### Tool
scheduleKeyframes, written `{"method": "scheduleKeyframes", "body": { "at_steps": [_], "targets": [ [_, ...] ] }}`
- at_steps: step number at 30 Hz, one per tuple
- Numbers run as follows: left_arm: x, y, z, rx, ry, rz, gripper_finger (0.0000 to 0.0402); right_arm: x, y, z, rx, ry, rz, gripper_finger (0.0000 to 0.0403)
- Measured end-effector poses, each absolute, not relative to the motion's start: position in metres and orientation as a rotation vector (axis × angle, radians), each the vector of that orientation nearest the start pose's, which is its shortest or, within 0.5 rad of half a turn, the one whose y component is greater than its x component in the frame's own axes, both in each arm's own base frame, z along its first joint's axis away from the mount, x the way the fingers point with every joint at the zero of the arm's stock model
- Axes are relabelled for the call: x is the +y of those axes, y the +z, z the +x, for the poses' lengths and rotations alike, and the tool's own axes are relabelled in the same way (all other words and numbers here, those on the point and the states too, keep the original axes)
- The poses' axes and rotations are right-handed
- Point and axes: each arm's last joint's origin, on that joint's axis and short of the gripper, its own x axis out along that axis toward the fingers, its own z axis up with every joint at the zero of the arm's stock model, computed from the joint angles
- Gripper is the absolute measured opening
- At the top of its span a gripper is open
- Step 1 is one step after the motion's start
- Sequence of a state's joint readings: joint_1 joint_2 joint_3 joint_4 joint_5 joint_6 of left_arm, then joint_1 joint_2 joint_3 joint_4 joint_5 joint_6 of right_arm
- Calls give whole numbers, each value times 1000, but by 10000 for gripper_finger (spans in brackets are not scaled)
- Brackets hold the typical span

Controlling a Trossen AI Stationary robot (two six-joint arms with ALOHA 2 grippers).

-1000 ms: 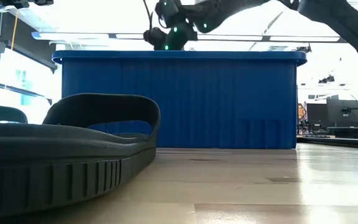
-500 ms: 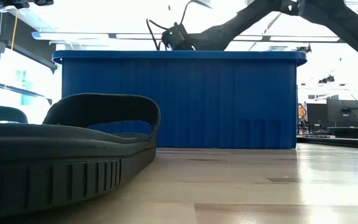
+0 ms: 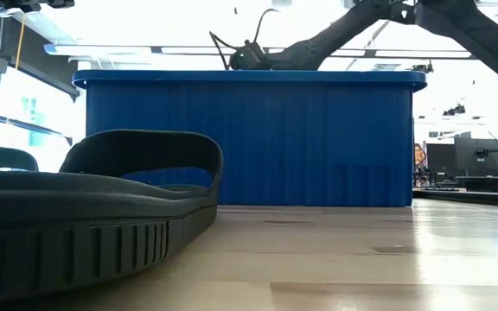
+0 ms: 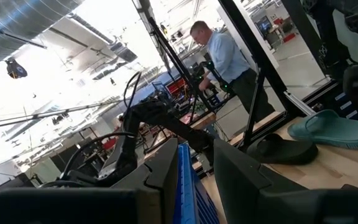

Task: Pick and place slides into bin
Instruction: Put the black slide into the blue bin

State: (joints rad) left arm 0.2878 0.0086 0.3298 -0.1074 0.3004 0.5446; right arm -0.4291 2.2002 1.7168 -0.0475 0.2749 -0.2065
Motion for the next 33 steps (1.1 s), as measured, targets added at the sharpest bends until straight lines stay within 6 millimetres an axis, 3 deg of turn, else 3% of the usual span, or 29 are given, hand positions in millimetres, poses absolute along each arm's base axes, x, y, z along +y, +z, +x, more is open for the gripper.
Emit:
{"method": "scheduleKeyframes", "body": {
  "at_steps": [9, 19, 26, 33],
  "targets": [
    [10, 260, 63, -202, 43, 603, 90, -221, 189, 458, 633, -555, -174, 9],
    [10, 260, 63, -199, 42, 602, 90, -222, 182, 459, 631, -580, -125, 108],
    [10, 258, 63, -182, 37, 598, 90, -224, 203, 466, 540, -598, -72, 165],
    [10, 256, 63, -161, 31, 592, 90, -215, 255, 482, 432, -570, -89, 185]
  ]
}}
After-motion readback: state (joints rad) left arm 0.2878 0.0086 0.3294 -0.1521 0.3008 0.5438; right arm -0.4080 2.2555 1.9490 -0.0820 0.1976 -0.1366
